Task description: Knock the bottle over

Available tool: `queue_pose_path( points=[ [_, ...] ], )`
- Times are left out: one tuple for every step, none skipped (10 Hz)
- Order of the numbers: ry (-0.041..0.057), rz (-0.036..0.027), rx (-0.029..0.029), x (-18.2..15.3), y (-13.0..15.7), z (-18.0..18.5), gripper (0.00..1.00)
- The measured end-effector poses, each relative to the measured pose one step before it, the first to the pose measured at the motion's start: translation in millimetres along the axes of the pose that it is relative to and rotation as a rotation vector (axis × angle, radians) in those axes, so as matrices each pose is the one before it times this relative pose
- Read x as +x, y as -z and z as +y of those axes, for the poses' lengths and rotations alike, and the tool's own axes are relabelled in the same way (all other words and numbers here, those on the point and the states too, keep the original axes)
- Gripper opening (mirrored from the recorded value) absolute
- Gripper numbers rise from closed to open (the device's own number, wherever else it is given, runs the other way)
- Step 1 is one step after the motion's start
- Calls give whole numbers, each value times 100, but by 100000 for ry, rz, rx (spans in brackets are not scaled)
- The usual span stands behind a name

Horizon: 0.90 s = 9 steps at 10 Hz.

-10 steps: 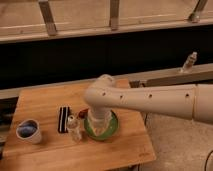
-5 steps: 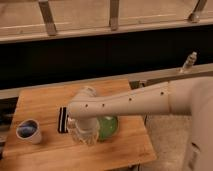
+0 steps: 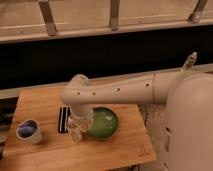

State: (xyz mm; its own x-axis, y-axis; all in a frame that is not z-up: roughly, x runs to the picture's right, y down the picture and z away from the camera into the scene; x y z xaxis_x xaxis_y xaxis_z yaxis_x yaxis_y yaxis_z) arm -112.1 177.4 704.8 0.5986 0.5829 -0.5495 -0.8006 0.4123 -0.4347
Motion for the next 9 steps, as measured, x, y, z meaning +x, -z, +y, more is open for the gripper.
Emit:
queue_pose_path(
  points=[
    [1870, -4486, -4282, -1339, 533, 464, 0],
    [3226, -4003, -6035, -1614, 273, 759, 0],
    [3396, -1962, -3657, -938, 61, 1083, 0],
    [2216, -1651, -2306, -338, 202, 713, 0],
    [2402, -2636, -2461, -228, 287, 577, 0],
    [2667, -2796, -3507, -605, 119, 805, 0],
    [2005, -1669, -2374, -727, -193, 762, 0],
    [2429, -2148, -2566, -1202, -272, 1176, 0],
    [-921, -2392, 1624, -769, 387, 315, 0]
  ],
)
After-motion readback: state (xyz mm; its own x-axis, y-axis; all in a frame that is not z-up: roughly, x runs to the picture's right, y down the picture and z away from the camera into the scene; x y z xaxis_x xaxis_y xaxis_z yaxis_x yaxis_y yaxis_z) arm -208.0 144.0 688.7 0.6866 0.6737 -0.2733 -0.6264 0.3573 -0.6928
